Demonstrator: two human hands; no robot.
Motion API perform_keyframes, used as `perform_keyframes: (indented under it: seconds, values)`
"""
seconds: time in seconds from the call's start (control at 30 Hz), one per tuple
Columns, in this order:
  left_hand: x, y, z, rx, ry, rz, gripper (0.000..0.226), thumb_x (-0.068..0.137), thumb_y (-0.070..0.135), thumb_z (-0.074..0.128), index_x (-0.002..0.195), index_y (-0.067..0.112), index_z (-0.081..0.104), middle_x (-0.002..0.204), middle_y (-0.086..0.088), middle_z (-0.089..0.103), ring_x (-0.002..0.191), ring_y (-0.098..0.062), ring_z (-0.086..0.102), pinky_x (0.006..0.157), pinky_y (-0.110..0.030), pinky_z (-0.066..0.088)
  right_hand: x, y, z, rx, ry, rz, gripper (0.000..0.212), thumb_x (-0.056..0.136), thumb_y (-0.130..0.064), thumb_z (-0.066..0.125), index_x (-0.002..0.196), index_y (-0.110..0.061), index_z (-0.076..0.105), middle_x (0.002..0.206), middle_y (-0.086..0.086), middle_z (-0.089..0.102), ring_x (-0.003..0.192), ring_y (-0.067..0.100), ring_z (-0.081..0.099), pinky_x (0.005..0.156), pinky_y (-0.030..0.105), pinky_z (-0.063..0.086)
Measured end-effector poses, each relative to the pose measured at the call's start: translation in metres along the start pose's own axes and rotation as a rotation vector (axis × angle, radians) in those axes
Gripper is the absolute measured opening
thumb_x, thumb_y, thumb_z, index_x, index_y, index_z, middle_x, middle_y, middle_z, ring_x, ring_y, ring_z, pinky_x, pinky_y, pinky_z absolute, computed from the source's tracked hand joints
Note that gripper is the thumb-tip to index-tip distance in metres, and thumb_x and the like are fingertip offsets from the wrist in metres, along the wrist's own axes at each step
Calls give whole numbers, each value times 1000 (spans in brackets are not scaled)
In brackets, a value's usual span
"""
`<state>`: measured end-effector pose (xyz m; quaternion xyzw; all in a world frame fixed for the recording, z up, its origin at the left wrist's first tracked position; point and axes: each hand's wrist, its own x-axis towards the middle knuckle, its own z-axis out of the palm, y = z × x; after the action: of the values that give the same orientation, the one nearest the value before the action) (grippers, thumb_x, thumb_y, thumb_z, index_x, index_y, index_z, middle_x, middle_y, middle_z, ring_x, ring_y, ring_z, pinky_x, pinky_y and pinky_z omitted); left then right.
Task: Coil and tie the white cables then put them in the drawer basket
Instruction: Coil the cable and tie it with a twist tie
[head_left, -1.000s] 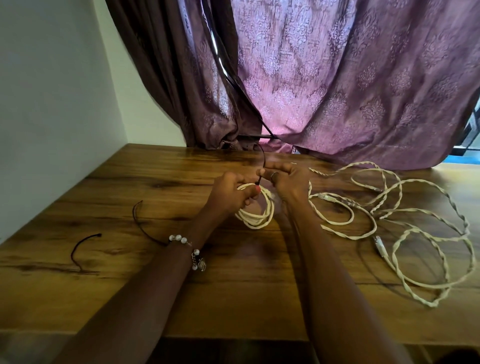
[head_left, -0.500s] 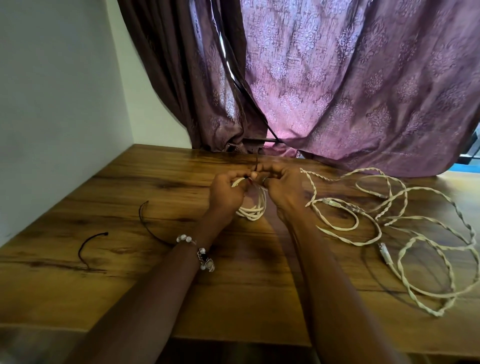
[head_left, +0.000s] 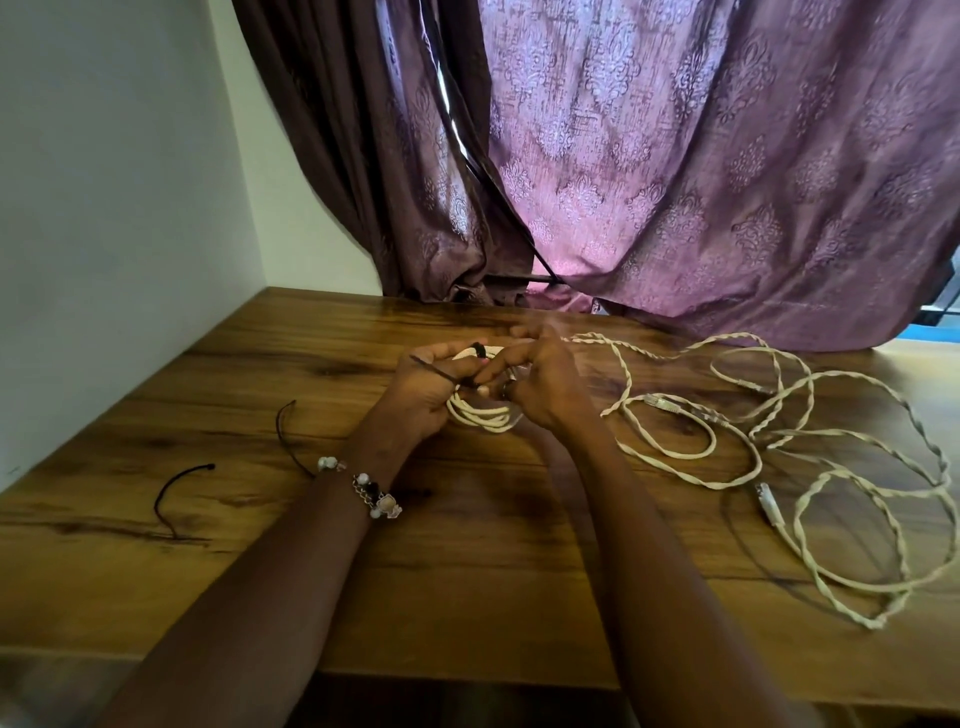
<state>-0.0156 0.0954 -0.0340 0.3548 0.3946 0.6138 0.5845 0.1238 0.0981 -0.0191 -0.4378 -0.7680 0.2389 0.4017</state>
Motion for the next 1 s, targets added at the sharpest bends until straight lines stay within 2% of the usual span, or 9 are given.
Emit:
perform_keyframes:
  seconds: [0.07,0.23,0.37,0.47,0.6,0.73,0.87,0.93,1.0]
  values:
    - [-1,1,-1,107,11,78,29,81,-9,63,109,-6,63,79,-14,71,62,-19,67,56,-26,56,-5,-5,-7,282,-101,41,22,69,12,74,89,3,72,87,-1,65,82,7,64,71,22,54]
    - [7,3,-11,445,4,336,14,82,7,68,96,5,69,83,-13,70,70,-18,62,67,-32,50,-1,2,-18,806,23,341,8,93,-12,59,91,-5,60,80,6,68,66,18,65,55,31,55]
    - [2,-3,-5,898,-85,531,40,80,39,58,106,9,67,92,-3,71,83,-15,66,75,-29,50,-1,5,-10,911,-36,563,41,98,-37,45,97,0,63,65,12,68,51,17,65,46,26,53]
    - [-2,-7,1,1082,-78,677,42,84,31,51,113,4,65,99,-9,68,89,-17,61,73,-18,38,-2,8,-11,1035,-88,657,50,101,-38,37,90,3,63,58,14,68,47,19,66,42,24,51]
    - [1,-5,-1,1148,-16,837,35,85,22,55,111,1,66,110,-16,51,96,-15,51,81,-10,30,-1,9,-12,1098,-110,708,47,102,-34,36,88,0,65,65,18,70,57,24,70,47,29,55]
    - [-3,-4,2,1126,-17,922,23,86,10,60,106,-1,67,111,-18,48,100,-13,48,87,2,25,1,10,-15,1141,-31,758,34,99,-20,39,91,2,64,65,18,69,52,24,67,44,27,53]
    - [-5,-6,7,1147,-56,923,28,85,18,60,107,2,67,118,-17,42,107,-20,50,97,-17,35,2,13,-12,1211,79,807,25,93,-10,46,108,1,63,71,15,68,52,23,65,48,29,55]
    - [-8,-8,10,1151,-88,919,31,86,23,58,110,6,67,120,-16,40,101,-20,52,94,-22,37,1,13,-13,1257,91,831,28,95,-10,45,91,7,67,65,18,68,49,26,66,42,33,55]
    - [-13,-9,13,1148,-116,917,33,86,24,57,114,10,67,121,-15,38,93,-14,50,92,-18,35,2,15,-14,1263,98,820,24,93,-6,49,85,8,67,76,23,68,63,30,69,53,42,59]
